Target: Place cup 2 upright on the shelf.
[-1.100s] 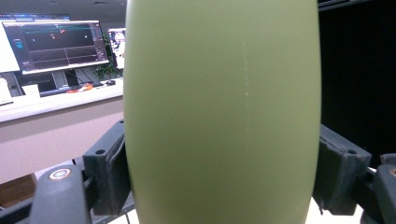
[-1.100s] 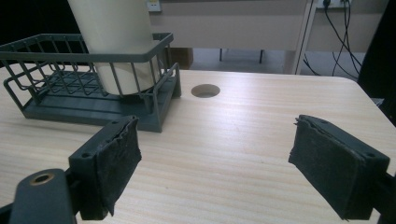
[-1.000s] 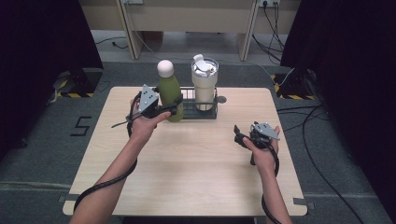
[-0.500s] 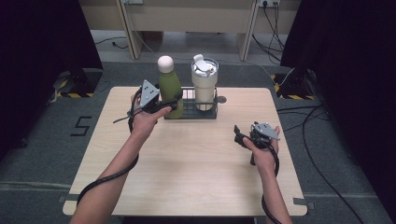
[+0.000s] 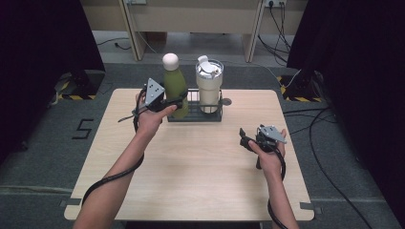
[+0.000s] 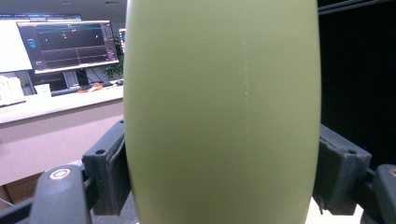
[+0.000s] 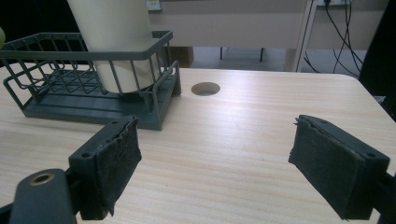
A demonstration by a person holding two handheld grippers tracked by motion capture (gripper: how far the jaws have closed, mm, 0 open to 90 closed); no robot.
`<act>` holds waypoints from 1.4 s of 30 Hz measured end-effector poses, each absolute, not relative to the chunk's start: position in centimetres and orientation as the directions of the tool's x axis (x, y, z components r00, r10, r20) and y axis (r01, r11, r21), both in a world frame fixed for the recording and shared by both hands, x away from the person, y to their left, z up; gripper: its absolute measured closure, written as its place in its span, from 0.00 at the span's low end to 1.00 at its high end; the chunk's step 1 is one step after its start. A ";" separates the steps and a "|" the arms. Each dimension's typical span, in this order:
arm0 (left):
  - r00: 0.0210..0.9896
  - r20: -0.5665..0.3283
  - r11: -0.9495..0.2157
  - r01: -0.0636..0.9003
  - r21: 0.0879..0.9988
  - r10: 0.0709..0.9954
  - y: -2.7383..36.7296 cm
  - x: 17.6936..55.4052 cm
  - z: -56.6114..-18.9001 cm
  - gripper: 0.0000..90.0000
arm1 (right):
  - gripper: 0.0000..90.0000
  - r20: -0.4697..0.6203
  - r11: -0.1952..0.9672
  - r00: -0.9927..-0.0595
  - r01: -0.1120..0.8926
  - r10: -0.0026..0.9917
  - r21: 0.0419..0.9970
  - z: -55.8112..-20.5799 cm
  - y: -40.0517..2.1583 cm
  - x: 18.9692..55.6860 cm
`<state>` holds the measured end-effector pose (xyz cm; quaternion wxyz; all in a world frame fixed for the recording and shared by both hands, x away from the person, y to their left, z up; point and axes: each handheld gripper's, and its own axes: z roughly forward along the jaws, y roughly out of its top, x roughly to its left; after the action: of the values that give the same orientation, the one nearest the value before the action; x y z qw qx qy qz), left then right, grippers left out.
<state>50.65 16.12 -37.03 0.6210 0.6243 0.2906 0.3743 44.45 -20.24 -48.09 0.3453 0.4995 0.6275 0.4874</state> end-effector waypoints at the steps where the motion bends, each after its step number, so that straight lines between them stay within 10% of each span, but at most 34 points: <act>1: 0.550 0.109 -0.063 -0.101 0.993 0.828 16.1 50.7 -37.0 0.23 | 0.17 0.054 0.025 -0.262 0.291 0.963 0.956 -48.1 -20.2 44.5; 42: 0.520 0.093 -0.049 -0.098 0.994 0.849 15.9 53.5 -35.9 0.23 | 0.17 0.066 0.011 -0.255 0.288 0.965 0.958 -48.0 -20.6 44.5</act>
<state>53.46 15.90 -35.90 0.6184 0.6146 0.3054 0.3829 44.47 -20.60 -48.03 0.3446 0.5037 0.6219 0.4907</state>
